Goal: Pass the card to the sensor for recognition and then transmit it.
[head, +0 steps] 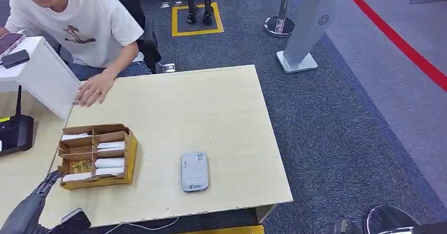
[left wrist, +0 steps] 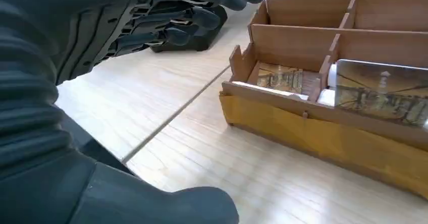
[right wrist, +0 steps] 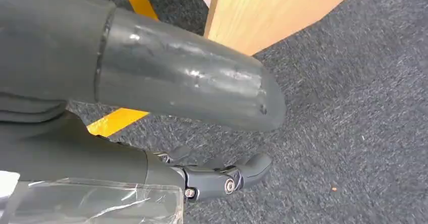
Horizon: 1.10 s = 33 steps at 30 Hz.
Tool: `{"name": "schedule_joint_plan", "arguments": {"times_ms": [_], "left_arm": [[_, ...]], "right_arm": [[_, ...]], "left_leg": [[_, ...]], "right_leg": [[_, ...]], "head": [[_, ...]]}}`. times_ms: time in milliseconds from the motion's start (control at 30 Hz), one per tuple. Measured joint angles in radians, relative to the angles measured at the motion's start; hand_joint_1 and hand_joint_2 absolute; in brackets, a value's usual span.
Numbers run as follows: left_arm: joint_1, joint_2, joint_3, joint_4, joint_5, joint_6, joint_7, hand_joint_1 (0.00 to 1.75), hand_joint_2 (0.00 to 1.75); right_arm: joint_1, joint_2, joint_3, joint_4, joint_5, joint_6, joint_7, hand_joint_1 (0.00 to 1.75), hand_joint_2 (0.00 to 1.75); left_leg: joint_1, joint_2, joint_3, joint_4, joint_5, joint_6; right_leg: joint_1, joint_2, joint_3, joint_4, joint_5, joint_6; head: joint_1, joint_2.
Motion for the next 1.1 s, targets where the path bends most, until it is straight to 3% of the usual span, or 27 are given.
{"name": "schedule_joint_plan", "arguments": {"times_ms": [400, 767, 1100], "left_arm": [[-0.008, 0.056, 0.001, 0.0, -0.012, -0.02, 0.015, 0.0, 1.75], [-0.078, 0.079, -0.012, 0.039, -0.009, -0.048, 0.022, 0.0, 1.75], [-0.229, 0.087, -0.076, 0.151, -0.014, -0.087, 0.011, 0.0, 1.75]], "right_arm": [[-0.008, 0.0, 0.005, 0.016, 0.012, -0.006, 0.002, 0.0, 0.0], [-0.02, 0.0, 0.026, 0.025, 0.026, -0.016, 0.005, 0.0, 0.0], [-0.038, 0.002, 0.055, 0.032, 0.034, -0.02, 0.02, 0.0, 0.0]], "left_leg": [[0.0, 0.0, 0.0, 0.0, 0.0, 0.0], [0.0, 0.0, 0.0, 0.0, 0.001, -0.001], [0.001, -0.001, 0.0, 0.0, 0.001, -0.001]], "right_leg": [[0.0, 0.0, 0.0, 0.0, 0.0, 0.0], [0.0, 0.0, 0.0, 0.0, 0.0, 0.0], [0.0, -0.001, 0.0, 0.0, 0.001, -0.001]], "head": [[0.0, 0.0], [0.0, 0.0], [-0.001, 0.0]]}}
